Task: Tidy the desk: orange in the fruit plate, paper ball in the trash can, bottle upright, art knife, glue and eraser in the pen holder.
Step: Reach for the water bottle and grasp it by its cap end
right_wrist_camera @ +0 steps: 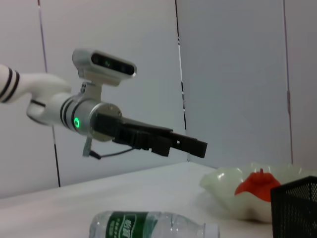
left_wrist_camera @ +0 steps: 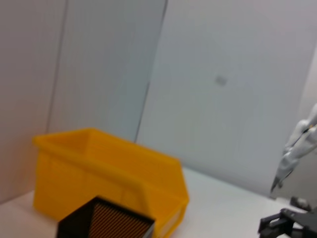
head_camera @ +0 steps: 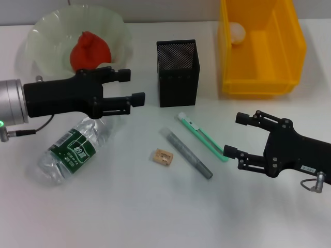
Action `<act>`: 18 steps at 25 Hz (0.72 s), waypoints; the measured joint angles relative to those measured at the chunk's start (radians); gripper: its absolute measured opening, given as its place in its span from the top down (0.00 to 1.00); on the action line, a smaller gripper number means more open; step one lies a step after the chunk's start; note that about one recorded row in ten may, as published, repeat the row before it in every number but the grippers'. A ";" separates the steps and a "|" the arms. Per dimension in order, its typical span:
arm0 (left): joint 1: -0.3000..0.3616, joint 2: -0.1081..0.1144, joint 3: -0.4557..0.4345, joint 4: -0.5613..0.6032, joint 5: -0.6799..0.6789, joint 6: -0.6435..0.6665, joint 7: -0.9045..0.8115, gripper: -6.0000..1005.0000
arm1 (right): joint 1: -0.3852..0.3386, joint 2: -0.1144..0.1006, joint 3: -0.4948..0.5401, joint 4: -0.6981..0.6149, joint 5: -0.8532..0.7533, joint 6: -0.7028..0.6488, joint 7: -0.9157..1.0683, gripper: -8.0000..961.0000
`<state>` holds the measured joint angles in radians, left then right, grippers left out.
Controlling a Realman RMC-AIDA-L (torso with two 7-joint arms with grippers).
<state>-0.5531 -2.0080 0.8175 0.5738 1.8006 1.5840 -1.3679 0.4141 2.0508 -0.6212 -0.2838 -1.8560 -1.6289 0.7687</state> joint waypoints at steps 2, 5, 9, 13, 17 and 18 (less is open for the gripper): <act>0.001 0.000 0.000 0.051 0.039 -0.021 -0.068 0.20 | 0.003 0.000 -0.006 0.000 0.000 0.013 0.003 0.17; -0.002 0.001 0.000 0.138 0.107 -0.036 -0.176 0.20 | 0.007 0.003 -0.016 0.000 0.000 0.031 0.012 0.17; -0.023 -0.004 0.001 0.269 0.240 -0.035 -0.337 0.20 | 0.012 0.006 -0.019 0.000 0.000 0.058 0.014 0.17; -0.063 -0.018 0.014 0.372 0.380 -0.025 -0.475 0.20 | 0.016 0.005 -0.019 0.000 0.000 0.061 0.014 0.17; -0.126 -0.044 0.070 0.474 0.560 -0.031 -0.645 0.20 | 0.017 0.004 -0.023 0.000 -0.003 0.061 0.014 0.17; -0.140 -0.050 0.081 0.488 0.597 -0.033 -0.680 0.20 | 0.018 0.004 -0.023 0.000 -0.005 0.061 0.014 0.17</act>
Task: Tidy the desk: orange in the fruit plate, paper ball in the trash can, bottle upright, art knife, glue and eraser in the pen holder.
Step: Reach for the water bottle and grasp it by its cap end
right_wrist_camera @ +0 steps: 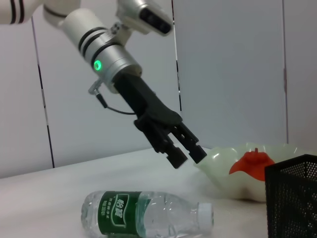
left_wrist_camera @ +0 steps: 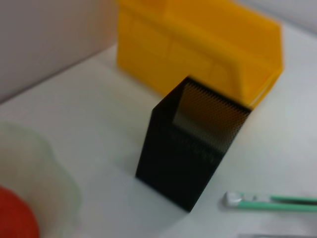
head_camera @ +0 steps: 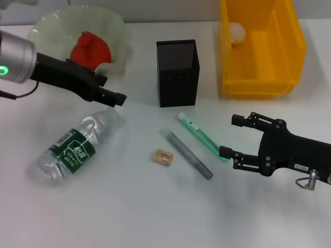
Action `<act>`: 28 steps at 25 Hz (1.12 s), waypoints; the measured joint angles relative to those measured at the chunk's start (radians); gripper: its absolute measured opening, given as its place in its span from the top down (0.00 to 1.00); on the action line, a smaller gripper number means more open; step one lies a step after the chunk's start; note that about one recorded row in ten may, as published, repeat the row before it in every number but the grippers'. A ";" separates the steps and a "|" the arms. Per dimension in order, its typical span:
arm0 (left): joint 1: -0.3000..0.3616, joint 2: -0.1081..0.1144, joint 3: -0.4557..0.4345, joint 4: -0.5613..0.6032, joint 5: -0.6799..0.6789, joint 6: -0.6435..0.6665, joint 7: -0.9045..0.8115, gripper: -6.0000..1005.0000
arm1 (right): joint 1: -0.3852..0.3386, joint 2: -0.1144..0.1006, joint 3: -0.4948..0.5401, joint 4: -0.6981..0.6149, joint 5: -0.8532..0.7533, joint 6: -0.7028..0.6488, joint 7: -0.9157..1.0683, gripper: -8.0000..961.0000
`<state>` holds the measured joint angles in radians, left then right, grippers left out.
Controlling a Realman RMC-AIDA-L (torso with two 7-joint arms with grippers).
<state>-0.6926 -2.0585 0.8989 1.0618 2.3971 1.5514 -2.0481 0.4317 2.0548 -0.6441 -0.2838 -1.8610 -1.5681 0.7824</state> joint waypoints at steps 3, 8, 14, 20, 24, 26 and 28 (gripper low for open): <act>-0.052 -0.009 0.057 0.013 0.098 -0.013 -0.135 0.20 | 0.002 0.001 0.000 0.000 -0.005 0.000 0.000 0.17; -0.076 -0.010 0.139 0.015 0.120 -0.035 -0.240 0.20 | 0.002 0.000 0.000 0.000 -0.006 0.000 0.000 0.17; -0.096 -0.012 0.210 -0.025 0.174 -0.098 -0.313 0.20 | 0.002 0.000 0.000 0.000 -0.006 0.001 0.000 0.17; -0.104 -0.014 0.239 -0.092 0.198 -0.160 -0.325 0.20 | 0.002 -0.001 0.000 0.000 -0.006 0.002 -0.002 0.17; -0.104 -0.014 0.266 -0.121 0.199 -0.191 -0.326 0.20 | 0.002 0.000 0.000 0.000 -0.006 0.004 -0.004 0.17; -0.104 -0.014 0.290 -0.147 0.200 -0.221 -0.326 0.20 | 0.002 0.001 0.000 0.000 -0.006 0.005 -0.005 0.17; -0.105 -0.014 0.303 -0.159 0.200 -0.239 -0.326 0.20 | 0.002 0.001 0.000 0.000 -0.006 0.006 -0.005 0.17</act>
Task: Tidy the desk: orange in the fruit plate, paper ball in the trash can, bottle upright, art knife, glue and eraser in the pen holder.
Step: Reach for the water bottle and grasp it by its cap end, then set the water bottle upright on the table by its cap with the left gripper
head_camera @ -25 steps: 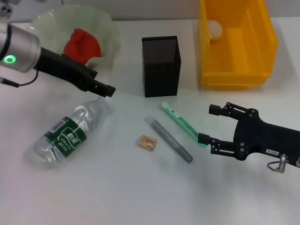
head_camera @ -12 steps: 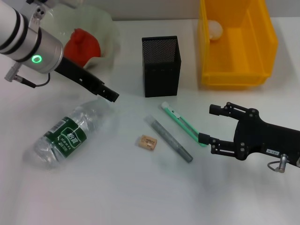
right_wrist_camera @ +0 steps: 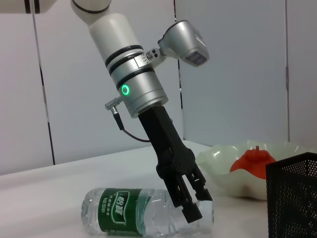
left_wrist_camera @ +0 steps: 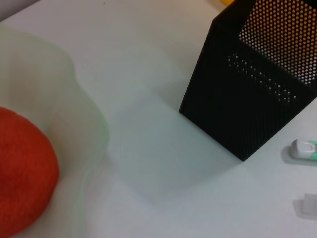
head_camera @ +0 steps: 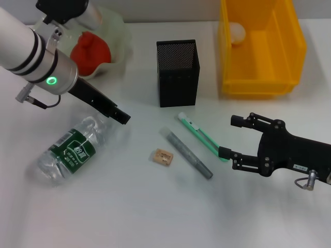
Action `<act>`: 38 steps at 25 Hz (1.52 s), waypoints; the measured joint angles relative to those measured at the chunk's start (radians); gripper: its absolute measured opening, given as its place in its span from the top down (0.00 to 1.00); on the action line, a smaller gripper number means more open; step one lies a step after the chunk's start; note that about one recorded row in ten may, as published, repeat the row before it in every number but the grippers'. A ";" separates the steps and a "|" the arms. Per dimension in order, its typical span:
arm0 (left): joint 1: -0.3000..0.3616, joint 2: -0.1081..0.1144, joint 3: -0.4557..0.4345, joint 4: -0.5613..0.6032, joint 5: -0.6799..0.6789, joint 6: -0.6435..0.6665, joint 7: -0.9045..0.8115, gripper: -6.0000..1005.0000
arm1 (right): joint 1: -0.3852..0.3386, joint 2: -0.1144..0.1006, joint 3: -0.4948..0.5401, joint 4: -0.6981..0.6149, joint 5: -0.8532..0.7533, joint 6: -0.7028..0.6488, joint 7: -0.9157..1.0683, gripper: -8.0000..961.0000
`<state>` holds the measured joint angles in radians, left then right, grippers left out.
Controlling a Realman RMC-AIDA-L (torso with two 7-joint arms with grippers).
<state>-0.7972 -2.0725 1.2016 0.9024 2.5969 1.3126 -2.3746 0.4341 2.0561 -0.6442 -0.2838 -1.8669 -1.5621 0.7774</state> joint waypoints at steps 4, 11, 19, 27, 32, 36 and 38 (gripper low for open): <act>0.000 0.000 0.029 -0.013 0.000 -0.019 0.000 0.20 | 0.000 0.001 0.000 0.000 0.000 0.000 0.000 0.17; 0.000 0.000 0.074 -0.028 0.001 -0.045 -0.001 0.25 | 0.000 0.002 0.000 0.000 -0.001 -0.003 0.000 0.17; -0.001 0.000 0.097 -0.034 0.008 -0.066 0.001 0.48 | 0.000 0.002 0.000 0.000 -0.002 -0.008 -0.001 0.17; 0.006 0.000 0.092 -0.010 0.006 -0.068 0.014 0.54 | -0.001 0.002 0.000 0.000 -0.002 -0.009 -0.001 0.17; 0.068 0.005 0.076 0.102 -0.080 -0.056 0.073 0.55 | -0.002 0.003 0.000 0.000 -0.002 -0.010 0.000 0.17; 0.102 0.006 0.037 0.166 -0.138 -0.034 0.124 0.55 | -0.001 0.004 0.000 0.000 -0.002 -0.011 0.002 0.17; 0.119 0.006 0.011 0.192 -0.169 -0.018 0.156 0.55 | 0.000 0.005 -0.003 0.000 -0.002 -0.011 0.002 0.17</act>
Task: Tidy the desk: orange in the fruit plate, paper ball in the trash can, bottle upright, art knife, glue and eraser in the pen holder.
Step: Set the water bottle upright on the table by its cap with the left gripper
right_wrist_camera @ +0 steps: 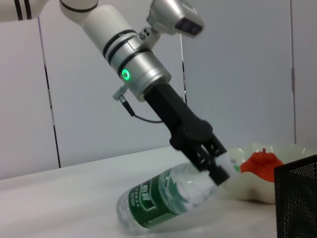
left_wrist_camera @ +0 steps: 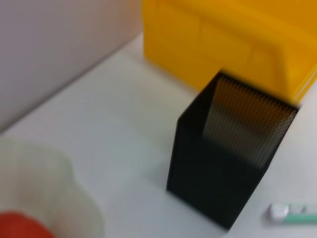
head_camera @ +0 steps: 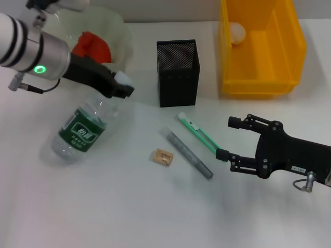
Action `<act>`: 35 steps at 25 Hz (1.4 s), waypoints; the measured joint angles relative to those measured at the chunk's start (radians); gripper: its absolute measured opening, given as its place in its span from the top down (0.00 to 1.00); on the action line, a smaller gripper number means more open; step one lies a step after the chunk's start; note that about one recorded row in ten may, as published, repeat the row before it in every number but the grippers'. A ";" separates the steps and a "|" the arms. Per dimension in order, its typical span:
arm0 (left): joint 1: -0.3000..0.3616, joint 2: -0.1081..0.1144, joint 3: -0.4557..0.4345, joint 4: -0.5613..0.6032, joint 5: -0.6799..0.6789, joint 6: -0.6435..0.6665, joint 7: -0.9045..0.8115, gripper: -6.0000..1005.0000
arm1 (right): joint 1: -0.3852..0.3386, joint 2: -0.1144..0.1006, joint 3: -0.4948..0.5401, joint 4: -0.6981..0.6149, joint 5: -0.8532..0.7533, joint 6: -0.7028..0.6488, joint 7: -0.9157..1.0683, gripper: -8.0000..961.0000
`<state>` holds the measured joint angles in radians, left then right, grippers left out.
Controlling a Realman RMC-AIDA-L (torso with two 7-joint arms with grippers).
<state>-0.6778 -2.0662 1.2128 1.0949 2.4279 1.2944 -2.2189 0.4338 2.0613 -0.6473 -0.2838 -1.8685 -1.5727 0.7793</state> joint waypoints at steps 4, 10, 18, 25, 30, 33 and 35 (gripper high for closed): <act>0.046 0.002 -0.046 0.067 -0.097 0.042 0.077 0.55 | 0.000 0.000 -0.003 0.000 0.000 0.000 0.002 0.17; 0.101 0.002 -0.151 0.110 -0.257 0.112 0.217 0.55 | 0.002 0.000 -0.003 0.000 0.000 0.000 0.003 0.17; 0.149 0.005 -0.276 0.092 -0.389 0.211 0.408 0.55 | 0.004 0.001 -0.003 0.000 0.000 0.000 0.003 0.17; 0.166 0.001 -0.277 0.091 -0.411 0.217 0.449 0.55 | 0.006 0.003 -0.003 0.000 0.000 0.000 0.003 0.17; 0.207 0.001 -0.278 0.090 -0.454 0.221 0.498 0.55 | 0.007 0.003 -0.003 0.001 0.000 -0.007 0.003 0.17; 0.214 0.001 -0.282 0.089 -0.458 0.219 0.507 0.55 | 0.008 0.004 -0.003 0.001 0.000 -0.008 0.003 0.17; 0.233 0.001 -0.291 0.085 -0.474 0.215 0.527 0.55 | 0.008 0.006 -0.003 0.001 0.000 -0.009 0.003 0.17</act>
<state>-0.4447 -2.0650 0.9222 1.1795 1.9541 1.5095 -1.6919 0.4419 2.0669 -0.6503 -0.2830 -1.8683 -1.5812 0.7824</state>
